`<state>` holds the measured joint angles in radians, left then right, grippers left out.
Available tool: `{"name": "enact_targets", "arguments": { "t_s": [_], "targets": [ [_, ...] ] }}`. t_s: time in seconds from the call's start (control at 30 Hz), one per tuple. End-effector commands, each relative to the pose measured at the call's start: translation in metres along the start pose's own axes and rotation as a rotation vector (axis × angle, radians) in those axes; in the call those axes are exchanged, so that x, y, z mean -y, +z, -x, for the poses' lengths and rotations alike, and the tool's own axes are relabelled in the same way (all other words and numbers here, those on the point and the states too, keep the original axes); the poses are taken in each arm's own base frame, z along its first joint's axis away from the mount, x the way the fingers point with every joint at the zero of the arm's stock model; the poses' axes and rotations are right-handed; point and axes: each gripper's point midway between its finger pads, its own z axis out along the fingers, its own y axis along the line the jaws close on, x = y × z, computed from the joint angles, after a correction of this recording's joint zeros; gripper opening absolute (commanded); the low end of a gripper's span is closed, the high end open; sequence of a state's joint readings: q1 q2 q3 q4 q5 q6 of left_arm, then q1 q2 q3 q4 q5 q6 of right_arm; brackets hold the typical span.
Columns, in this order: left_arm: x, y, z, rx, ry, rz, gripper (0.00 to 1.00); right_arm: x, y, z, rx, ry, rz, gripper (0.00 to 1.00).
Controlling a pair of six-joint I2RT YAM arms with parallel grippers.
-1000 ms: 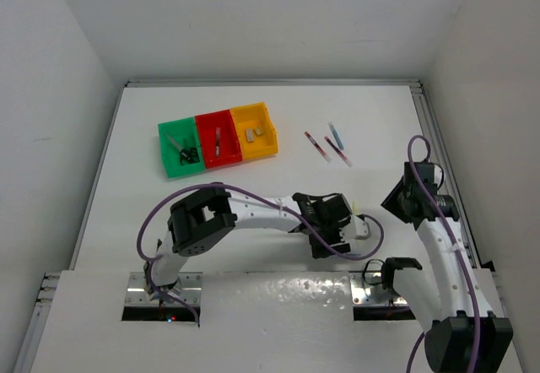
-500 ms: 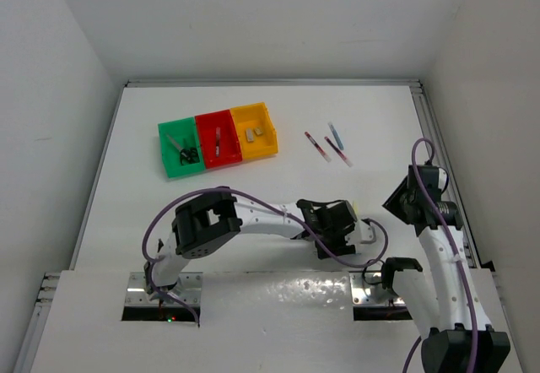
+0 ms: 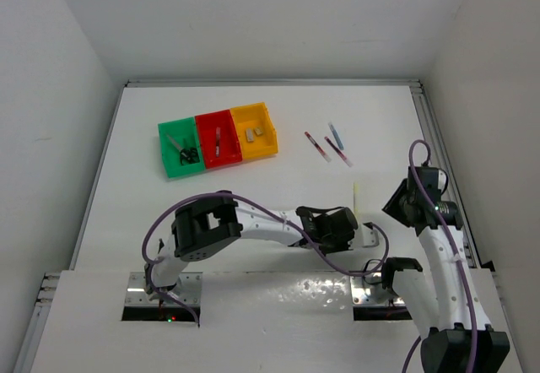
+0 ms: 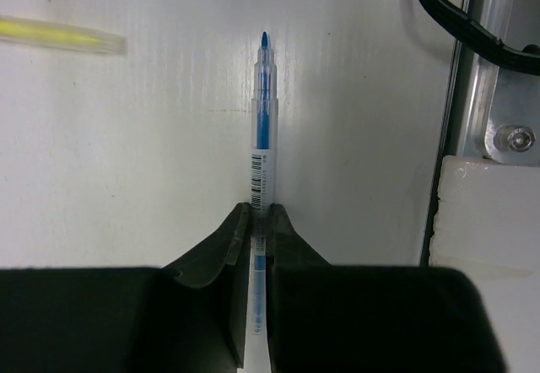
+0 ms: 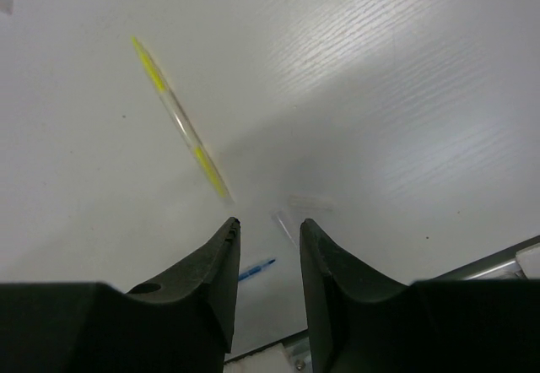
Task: Sort the stationery into containers
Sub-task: Pick up the pen from the center of the board, then pick up the pen cap from the center of the board.
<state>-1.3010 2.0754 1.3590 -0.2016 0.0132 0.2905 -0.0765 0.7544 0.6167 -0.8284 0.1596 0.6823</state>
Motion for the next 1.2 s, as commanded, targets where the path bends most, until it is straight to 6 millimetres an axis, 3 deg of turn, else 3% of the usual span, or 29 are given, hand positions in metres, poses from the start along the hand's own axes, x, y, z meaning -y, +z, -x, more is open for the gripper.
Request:
{"name": "enact_targets", "arguments": {
  "t_s": [0.0, 0.07, 0.13, 0.2, 0.3, 0.4, 0.53, 0.9, 1.17],
  "targets": [
    [0.004, -0.005, -0.053, -0.181, -0.018, -0.015, 0.0, -0.001, -0.004, -0.003, -0.029, -0.059, 0.017, 0.33],
    [-0.008, -0.02, -0.06, -0.212, -0.034, -0.006, 0.0, -0.001, -0.005, -0.008, -0.065, -0.079, 0.019, 0.27],
    [-0.024, -0.045, -0.06, -0.197, -0.018, 0.015, 0.0, -0.002, -0.003, -0.017, -0.114, -0.1, 0.03, 0.14],
    [-0.032, -0.065, -0.061, -0.187, 0.002, 0.03, 0.0, 0.001, 0.0, -0.023, -0.14, -0.108, 0.021, 0.12],
    [-0.04, -0.104, -0.064, -0.177, 0.017, 0.036, 0.0, 0.008, 0.008, -0.032, -0.182, -0.109, -0.015, 0.12],
    [-0.04, -0.13, -0.064, -0.155, -0.042, 0.0, 0.0, 0.007, 0.014, -0.034, -0.199, -0.109, -0.021, 0.13],
    [-0.058, -0.158, -0.062, -0.115, -0.169, 0.019, 0.0, 0.011, 0.018, -0.045, -0.265, -0.111, -0.053, 0.23],
    [-0.13, -0.204, -0.069, -0.032, -0.364, 0.205, 0.0, 0.005, 0.042, -0.088, -0.411, -0.207, -0.1, 0.2],
    [-0.147, -0.218, -0.079, -0.012, -0.417, 0.244, 0.0, 0.009, 0.057, -0.092, -0.399, -0.275, -0.145, 0.19]
  ]
}}
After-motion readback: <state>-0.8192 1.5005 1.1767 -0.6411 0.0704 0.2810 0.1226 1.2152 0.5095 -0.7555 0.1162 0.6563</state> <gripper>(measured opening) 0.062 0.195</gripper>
